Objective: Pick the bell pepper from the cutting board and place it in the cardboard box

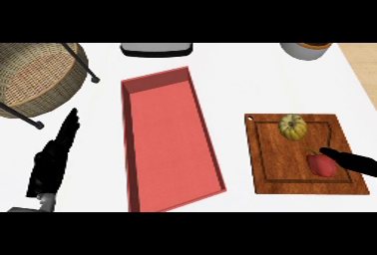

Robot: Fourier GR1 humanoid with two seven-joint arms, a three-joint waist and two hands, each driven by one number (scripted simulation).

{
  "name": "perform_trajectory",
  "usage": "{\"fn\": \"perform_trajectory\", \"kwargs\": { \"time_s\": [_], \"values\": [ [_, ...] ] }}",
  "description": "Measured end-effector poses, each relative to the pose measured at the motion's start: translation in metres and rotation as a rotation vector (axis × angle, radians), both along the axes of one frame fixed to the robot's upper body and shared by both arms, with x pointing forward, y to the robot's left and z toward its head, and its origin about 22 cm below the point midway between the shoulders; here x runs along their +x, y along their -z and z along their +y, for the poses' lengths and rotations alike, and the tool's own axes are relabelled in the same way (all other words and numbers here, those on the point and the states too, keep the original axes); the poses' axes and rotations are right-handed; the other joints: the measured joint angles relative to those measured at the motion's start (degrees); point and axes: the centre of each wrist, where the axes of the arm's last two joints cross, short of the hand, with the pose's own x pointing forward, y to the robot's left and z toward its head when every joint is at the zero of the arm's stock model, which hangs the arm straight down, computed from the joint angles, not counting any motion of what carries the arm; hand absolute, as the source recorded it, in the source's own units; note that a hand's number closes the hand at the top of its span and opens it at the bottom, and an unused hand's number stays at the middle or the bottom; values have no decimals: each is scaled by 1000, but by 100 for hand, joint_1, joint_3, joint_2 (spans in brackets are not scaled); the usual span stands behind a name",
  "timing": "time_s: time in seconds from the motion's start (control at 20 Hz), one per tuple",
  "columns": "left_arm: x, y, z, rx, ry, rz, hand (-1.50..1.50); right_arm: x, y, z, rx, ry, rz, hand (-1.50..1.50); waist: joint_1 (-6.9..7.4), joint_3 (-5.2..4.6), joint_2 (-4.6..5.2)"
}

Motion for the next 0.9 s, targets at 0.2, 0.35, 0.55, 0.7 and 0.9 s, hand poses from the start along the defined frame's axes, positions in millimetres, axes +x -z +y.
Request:
{"fn": "perform_trajectory", "kwargs": {
  "time_s": [0.2,0.35,0.55,0.7,0.9],
  "values": [
    [1,-4,2,5,1,0,0,-12,-20,-19,-222,16,144,-150,-16,-14,-10],
    [1,-3,0,12,-1,0,0,-19,-34,-30,-369,12,301,-150,-10,-21,-6],
    [3,-4,0,10,2,4,0,-25,-50,-25,-525,2,523,-150,-1,-27,-4],
    [3,-3,-4,11,6,2,0,-29,-60,-6,-592,-15,659,-150,10,-24,-8],
    [10,-6,-3,6,9,2,0,-29,-59,25,-632,-2,769,-150,41,-12,3]
  ]
}}
